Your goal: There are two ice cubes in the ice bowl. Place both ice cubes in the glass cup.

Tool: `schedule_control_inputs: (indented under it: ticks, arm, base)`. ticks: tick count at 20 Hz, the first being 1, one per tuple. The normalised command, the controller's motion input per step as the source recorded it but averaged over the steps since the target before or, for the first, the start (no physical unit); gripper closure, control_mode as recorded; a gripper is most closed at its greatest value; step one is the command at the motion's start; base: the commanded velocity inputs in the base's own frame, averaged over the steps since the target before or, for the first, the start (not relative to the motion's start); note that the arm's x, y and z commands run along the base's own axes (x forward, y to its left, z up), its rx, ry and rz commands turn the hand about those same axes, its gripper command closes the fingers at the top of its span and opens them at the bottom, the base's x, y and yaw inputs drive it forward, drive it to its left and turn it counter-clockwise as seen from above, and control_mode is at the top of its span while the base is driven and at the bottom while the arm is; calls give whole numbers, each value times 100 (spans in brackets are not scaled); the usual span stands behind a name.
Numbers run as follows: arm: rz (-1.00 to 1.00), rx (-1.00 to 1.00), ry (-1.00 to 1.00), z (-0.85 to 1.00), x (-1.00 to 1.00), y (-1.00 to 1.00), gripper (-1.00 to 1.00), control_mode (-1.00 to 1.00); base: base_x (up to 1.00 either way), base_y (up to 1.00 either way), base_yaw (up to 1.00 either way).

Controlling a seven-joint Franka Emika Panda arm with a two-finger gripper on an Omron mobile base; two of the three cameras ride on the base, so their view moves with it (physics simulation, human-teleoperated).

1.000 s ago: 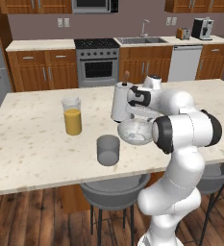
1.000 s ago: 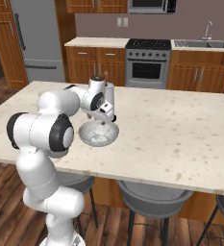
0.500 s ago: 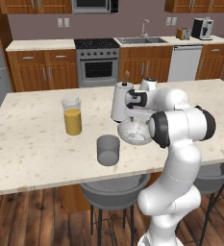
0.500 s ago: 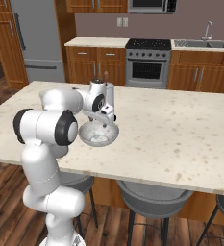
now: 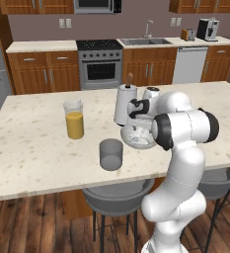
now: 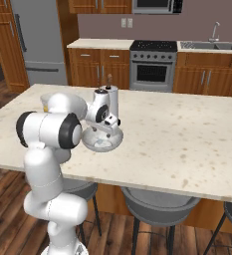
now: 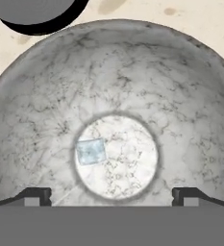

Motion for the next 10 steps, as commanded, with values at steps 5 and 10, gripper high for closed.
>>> schedule_control_inputs:
  ticks: [5, 10]
  arm:
    - [0, 0, -4, -27, 1, 0, -100, -100]
    - [0, 0, -3, -17, 3, 0, -100, -100]
  base:
    - [0, 0, 0]
    - [0, 0, 0]
